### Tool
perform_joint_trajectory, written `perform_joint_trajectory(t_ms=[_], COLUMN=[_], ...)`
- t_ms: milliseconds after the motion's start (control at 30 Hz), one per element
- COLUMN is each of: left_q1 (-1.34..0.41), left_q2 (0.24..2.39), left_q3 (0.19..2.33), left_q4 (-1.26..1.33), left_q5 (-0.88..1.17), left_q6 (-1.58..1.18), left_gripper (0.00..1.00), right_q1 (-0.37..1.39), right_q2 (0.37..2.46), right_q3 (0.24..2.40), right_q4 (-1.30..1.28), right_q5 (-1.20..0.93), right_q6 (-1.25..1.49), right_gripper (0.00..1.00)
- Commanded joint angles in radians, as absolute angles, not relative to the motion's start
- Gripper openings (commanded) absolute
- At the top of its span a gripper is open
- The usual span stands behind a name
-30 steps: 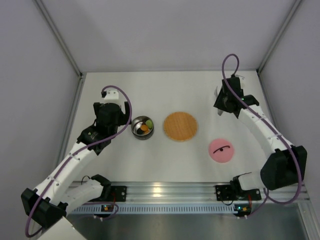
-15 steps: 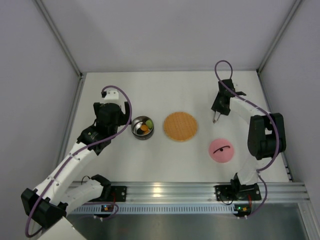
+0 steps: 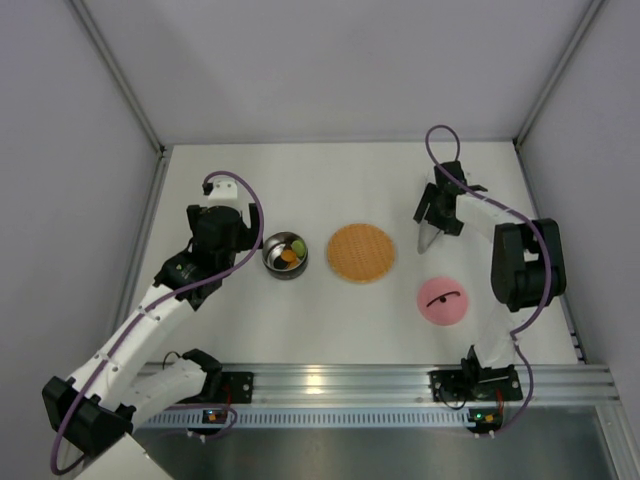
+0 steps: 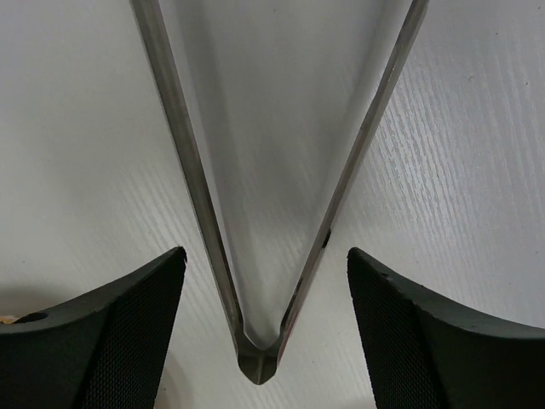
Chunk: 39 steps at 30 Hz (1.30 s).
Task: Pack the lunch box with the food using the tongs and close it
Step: Place the clamp at the center of the board, then pick up the box lid from the center of the board.
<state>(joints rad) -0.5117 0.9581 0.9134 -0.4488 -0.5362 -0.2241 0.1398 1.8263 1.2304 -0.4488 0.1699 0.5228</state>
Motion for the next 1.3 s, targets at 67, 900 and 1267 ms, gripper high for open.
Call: perform_joint_trajectory(t_ms=[67,900,1267], left_q1=[-0.515,-0.918,-1.207], left_q2=[0.942,1.247,1.805], left_q3=[0.950,1.170,1.365], left_q4=[-0.439,-0.393,-0.046], left_q5=[-0.538,-0.234,-0.259], left_q6=[-0.215,-0.333,-0.227], left_gripper=[0.99,0.99,0.99], right_q1=[0.121,0.121,0.120], right_q2=[1.723,0.786,0.678], right_q3=[1.224,0.813,0.914], right_q4=[-0.405,-0.557,-0.732], right_q5=[0.175,0.123,0.209], right_q6=[0.502,0.483,0.459], right_gripper=[0.78,0.80,0.81])
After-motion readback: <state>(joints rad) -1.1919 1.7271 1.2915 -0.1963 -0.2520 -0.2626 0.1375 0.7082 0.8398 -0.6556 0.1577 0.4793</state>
